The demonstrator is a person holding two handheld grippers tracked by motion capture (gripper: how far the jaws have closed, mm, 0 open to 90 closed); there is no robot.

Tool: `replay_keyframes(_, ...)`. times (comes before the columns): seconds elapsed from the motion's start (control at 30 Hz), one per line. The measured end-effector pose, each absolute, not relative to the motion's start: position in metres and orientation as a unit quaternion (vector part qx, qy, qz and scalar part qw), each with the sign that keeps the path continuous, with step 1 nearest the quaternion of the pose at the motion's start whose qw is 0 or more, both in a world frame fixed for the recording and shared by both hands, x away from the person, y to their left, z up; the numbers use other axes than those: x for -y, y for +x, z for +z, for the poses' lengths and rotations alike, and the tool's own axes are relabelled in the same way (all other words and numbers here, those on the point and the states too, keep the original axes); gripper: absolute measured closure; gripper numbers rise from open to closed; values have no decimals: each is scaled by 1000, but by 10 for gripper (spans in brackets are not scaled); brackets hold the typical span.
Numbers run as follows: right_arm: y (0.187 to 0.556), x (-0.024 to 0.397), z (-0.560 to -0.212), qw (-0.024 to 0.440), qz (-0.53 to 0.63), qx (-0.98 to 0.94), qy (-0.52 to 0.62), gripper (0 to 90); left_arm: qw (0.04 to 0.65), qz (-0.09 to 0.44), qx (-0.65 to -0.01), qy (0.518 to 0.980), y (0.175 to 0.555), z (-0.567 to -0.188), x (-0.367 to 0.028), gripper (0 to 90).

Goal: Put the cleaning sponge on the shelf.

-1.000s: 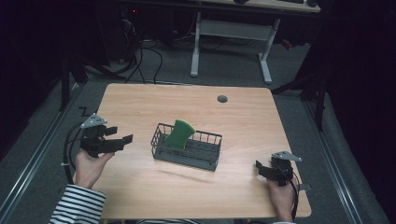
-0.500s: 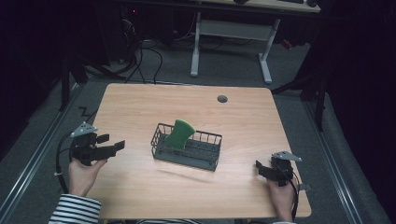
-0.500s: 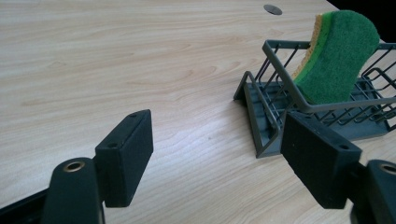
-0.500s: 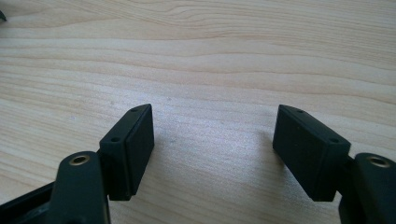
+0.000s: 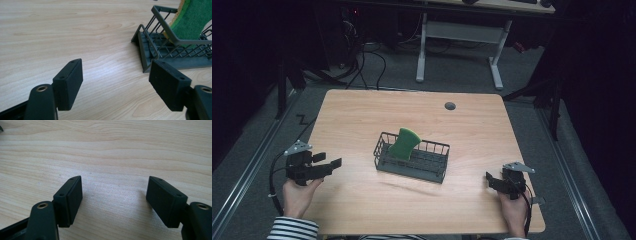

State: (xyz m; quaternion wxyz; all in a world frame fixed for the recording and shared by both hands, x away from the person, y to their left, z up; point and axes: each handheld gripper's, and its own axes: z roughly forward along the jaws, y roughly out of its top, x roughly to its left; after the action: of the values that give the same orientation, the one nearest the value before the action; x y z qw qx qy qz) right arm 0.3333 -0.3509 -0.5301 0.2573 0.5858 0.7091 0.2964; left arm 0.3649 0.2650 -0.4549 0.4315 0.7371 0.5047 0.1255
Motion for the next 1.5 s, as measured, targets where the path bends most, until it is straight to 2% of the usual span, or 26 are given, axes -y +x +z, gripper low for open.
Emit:
replay_keyframes(0.67,333,351,-530,257,296,-709,586,294,401,115,-537,733,364,-490,-270,282)
replay_keyframes(1.5,333,351,-530,258,297,-709,586,294,333,206,-534,750,375,-523,-250,259)
